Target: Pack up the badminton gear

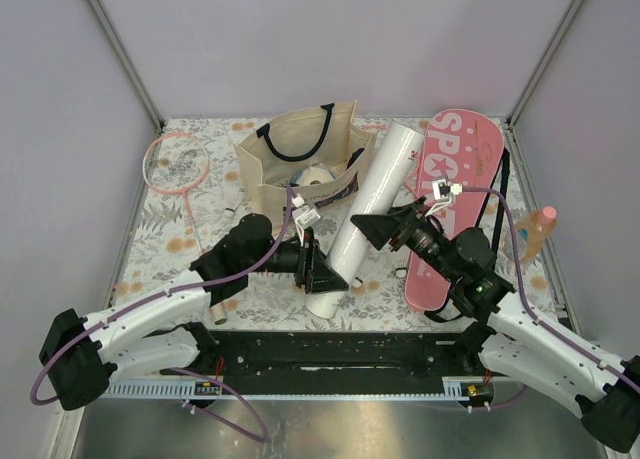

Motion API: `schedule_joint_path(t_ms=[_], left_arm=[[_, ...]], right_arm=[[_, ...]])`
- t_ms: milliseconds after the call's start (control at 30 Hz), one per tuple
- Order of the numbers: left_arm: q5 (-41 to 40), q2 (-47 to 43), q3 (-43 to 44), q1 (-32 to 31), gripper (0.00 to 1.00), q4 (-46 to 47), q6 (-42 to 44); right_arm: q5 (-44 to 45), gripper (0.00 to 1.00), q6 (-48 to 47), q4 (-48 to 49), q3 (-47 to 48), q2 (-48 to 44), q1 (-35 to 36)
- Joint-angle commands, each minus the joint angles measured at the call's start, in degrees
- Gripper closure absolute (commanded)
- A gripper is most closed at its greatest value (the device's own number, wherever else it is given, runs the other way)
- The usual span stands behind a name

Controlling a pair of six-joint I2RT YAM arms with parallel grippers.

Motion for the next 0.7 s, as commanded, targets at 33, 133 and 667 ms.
schedule_joint_path(t_ms=[33, 133, 667], left_arm=[[-0.07, 0.97, 1.99, -0.18, 0.64, 8.36, 0.73], [-0.43, 1.32, 1.99, -0.44, 0.67, 8.98, 0.38], [0.01, 2.38, 3.31, -0.8, 0.53, 6.35, 1.17]], right_arm=[[-2.59, 0.39, 8.71, 13.56, -2.34, 2.01, 0.33], [-3.2, 0.34, 10.82, 16.74, -3.22, 3.16, 0.33], [-5.22, 0.2, 12.93, 20.16, -2.87, 7.46, 0.24]])
